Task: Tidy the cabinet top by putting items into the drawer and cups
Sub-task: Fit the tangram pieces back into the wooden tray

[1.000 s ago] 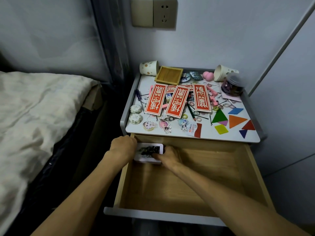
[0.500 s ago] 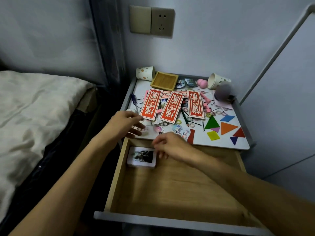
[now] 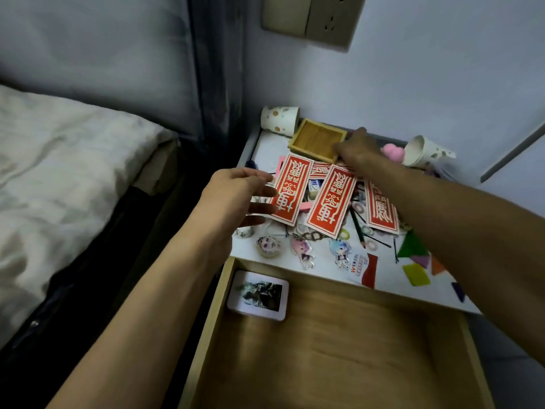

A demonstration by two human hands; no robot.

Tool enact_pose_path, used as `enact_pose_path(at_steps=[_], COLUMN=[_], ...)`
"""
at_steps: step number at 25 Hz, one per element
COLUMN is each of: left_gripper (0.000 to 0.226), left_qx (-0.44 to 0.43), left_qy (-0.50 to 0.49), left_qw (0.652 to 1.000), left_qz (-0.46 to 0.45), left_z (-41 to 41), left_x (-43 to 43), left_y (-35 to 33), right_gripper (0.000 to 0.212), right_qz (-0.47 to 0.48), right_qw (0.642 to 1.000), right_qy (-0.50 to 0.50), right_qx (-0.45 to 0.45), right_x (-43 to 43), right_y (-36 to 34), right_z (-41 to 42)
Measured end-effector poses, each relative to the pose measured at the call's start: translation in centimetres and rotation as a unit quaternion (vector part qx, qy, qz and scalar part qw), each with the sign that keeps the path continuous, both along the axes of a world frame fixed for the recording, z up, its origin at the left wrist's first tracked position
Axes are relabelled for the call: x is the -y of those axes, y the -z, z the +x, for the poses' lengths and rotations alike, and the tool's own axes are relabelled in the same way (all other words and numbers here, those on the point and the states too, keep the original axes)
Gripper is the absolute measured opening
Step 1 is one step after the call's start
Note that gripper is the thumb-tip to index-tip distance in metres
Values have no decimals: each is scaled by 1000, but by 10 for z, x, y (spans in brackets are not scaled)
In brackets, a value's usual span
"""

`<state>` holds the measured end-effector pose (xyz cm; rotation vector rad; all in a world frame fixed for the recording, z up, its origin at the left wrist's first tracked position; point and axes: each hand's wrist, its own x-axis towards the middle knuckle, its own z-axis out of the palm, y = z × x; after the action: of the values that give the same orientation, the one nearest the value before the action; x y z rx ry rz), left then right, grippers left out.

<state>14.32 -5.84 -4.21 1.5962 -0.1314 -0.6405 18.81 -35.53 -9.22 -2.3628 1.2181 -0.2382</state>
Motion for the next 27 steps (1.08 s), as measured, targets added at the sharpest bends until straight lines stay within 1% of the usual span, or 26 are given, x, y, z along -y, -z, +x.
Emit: enact_pose_path(at_steps=[2,5,8,10,11,12,14,15,16,18,20,21,23,25,26,27], left_gripper=[20,19,19,19,19,20,21,22,25,36,43,43,36,34,35,36], left_qx=[-9,-16,-2,-1,-2,-1,7,14,21,27,13,2,-8,-10,-13,-21], left_qy=[2,15,23,32,37,43,60,67,76,96,118,131,145,115,95,76], left_qw=[1000,1000,1000,999,999,999,998,997,997,995,992,990,987,991,993,994], left_qz=[-5,-15,-8,-12,-14,-15,-19,-22,-25,-25,-38,-47,-63,-73,-74,-73], left_z=[4,4,1,-4,-7,-10,-20,-26,-31,-45,-62,-72,-94,-108,-110,-109], left_x=[5,10,10,11,12,13,17,19,21,25,30,34,42,50,53,55], left_y=[2,3,4,4,4,4,2,1,1,2,7,10,18,27,32,35], right_gripper=[48,34,33,27,18,12,20,19,14,5,14,21,35,43,45,45], right_qz=[18,26,32,46,82,140,277,321,352,392,423,436,447,451,435,387], right_qw=[1000,1000,999,997,993,980,926,903,885,864,844,835,831,838,855,887], right_qy=[22,17,38,44,42,39,39,25,5,-23,-19,-17,-24,-59,-82,-109], right_qx=[-2,-4,4,32,75,137,252,286,305,314,329,335,329,302,271,229], right_x=[8,15,20,23,22,18,2,-9,-21,-46,-73,-85,-105,-110,-106,-96], right_y=[5,10,4,-7,-17,-27,-53,-64,-72,-76,-65,-57,-43,-35,-33,-32], right_z=[14,22,17,5,-3,-11,-43,-64,-88,-140,-190,-210,-238,-251,-254,-256])
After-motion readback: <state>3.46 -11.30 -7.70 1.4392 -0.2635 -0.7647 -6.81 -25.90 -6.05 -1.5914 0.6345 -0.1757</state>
